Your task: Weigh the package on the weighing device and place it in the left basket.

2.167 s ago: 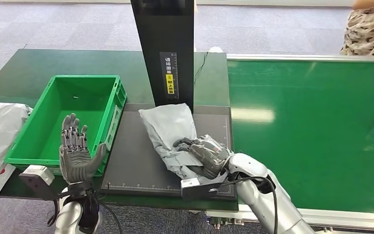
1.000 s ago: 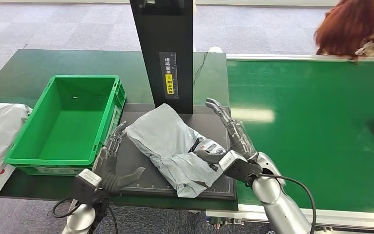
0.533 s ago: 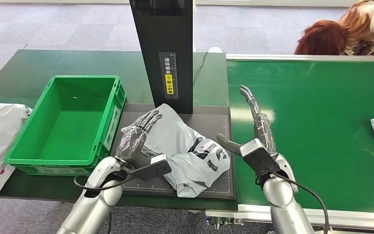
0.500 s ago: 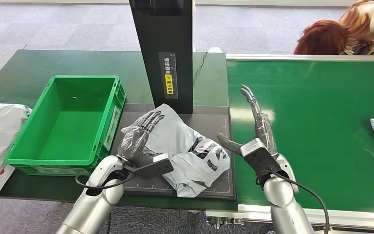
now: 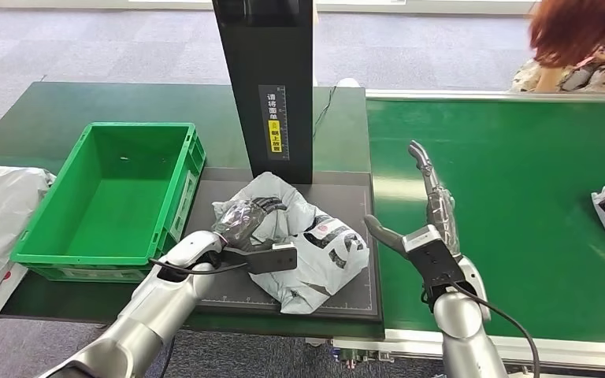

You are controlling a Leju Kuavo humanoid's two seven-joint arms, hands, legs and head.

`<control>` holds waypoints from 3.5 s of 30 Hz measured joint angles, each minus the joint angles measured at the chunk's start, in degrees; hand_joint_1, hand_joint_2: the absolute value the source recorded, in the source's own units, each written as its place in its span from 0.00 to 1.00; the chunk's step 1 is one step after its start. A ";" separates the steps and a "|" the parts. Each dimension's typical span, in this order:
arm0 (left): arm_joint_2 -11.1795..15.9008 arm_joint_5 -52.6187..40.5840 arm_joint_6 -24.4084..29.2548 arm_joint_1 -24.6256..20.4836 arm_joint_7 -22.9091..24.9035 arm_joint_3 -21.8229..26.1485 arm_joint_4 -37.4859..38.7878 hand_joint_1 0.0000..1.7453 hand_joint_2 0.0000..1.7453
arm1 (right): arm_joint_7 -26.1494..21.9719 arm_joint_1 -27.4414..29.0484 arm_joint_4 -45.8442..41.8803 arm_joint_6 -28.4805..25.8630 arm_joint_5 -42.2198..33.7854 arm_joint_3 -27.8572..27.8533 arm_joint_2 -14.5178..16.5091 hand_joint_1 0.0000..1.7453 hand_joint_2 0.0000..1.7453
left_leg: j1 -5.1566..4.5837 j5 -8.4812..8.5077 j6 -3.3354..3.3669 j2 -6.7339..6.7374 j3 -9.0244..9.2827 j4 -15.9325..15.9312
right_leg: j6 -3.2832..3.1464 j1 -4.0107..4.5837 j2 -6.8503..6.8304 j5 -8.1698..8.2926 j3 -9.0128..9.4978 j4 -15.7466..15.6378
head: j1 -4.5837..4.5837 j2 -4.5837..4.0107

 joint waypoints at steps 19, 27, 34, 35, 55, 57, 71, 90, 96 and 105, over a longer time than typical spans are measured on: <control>2.80 -4.54 30.60 8.27 -3.56 -0.73 -16.88 1.00 1.00 | 0.53 5.93 -7.94 0.55 -0.28 -5.40 0.58 0.00 1.00 | 0.01 0.05 0.00 0.05 -0.33 0.00 | -0.06 0.01 0.07 0.04 -0.36 0.03 | -0.01 0.00; 5.66 -7.39 36.59 16.42 -0.64 2.62 -29.79 1.00 1.00 | -0.39 5.83 -7.27 0.54 -1.49 -5.52 0.58 0.00 1.00 | 0.01 0.05 0.00 0.05 -0.37 -0.02 | -0.06 0.02 0.07 0.02 -0.38 0.04 | 0.00 -0.01; 6.04 -9.50 37.73 20.43 0.40 13.70 -35.17 1.00 1.00 | -1.67 5.23 -5.42 -0.57 -2.29 -5.14 0.57 0.00 1.00 | 0.03 0.06 -0.01 0.05 -0.37 -0.02 | -0.06 0.04 0.07 0.02 -0.39 0.05 | 0.00 -0.01; 5.87 -9.46 37.76 20.56 -0.05 16.07 -35.78 1.00 1.00 | -1.80 5.15 -5.16 -0.72 -2.33 -5.09 0.57 0.00 1.00 | 0.03 0.06 -0.01 0.05 -0.36 -0.02 | -0.06 0.04 0.07 0.02 -0.39 0.05 | 0.00 -0.01; 9.37 -14.07 31.76 7.76 16.28 38.45 -17.77 1.00 1.00 | -1.91 3.24 -1.99 -1.05 -1.92 -3.24 0.58 0.00 1.00 | 0.03 0.11 -0.05 0.05 -0.36 -0.01 | -0.09 0.04 0.06 0.05 -0.40 0.06 | -0.01 -0.01; 9.88 -14.25 30.48 6.08 16.56 38.48 -14.41 1.00 1.00 | -1.69 3.01 -1.99 -1.00 -1.56 -3.24 0.58 0.00 1.00 | 0.03 0.11 -0.05 0.04 -0.36 -0.01 | -0.09 0.04 0.05 0.05 -0.40 0.06 | 0.00 0.00; 8.97 -13.35 22.79 1.70 16.20 35.09 -3.80 0.00 1.00 | -1.03 3.62 -2.66 -0.61 -0.13 -3.37 0.68 0.00 1.00 | 0.02 0.11 -0.05 0.03 -0.37 0.01 | -0.08 0.03 0.04 0.05 -0.40 0.03 | -0.01 -0.01; 3.79 27.26 36.94 14.99 -14.78 32.81 -31.49 0.00 1.00 | -2.90 4.32 -2.62 -1.57 -1.66 -3.39 0.72 0.00 1.00 | 0.01 0.07 -0.04 0.09 -0.35 -0.01 | -0.07 0.02 0.11 0.03 -0.41 0.00 | 0.00 0.00; 3.81 58.83 13.15 22.41 -18.50 25.41 -37.44 0.00 1.00 | -4.87 5.95 -2.42 3.00 -6.80 -3.24 0.24 0.00 1.00 | 0.02 0.03 -0.04 0.05 -0.38 -0.01 | -0.05 0.03 0.05 0.00 -0.40 -0.01 | -0.01 -0.01; 3.04 71.62 -4.13 24.85 -19.71 15.39 -34.68 0.00 1.00 | -4.57 6.74 -1.26 10.10 -15.93 -1.75 0.07 0.00 1.00 | 0.01 0.03 -0.04 0.06 -0.37 0.00 | -0.05 0.02 0.07 0.00 -0.40 -0.02 | 0.00 -0.01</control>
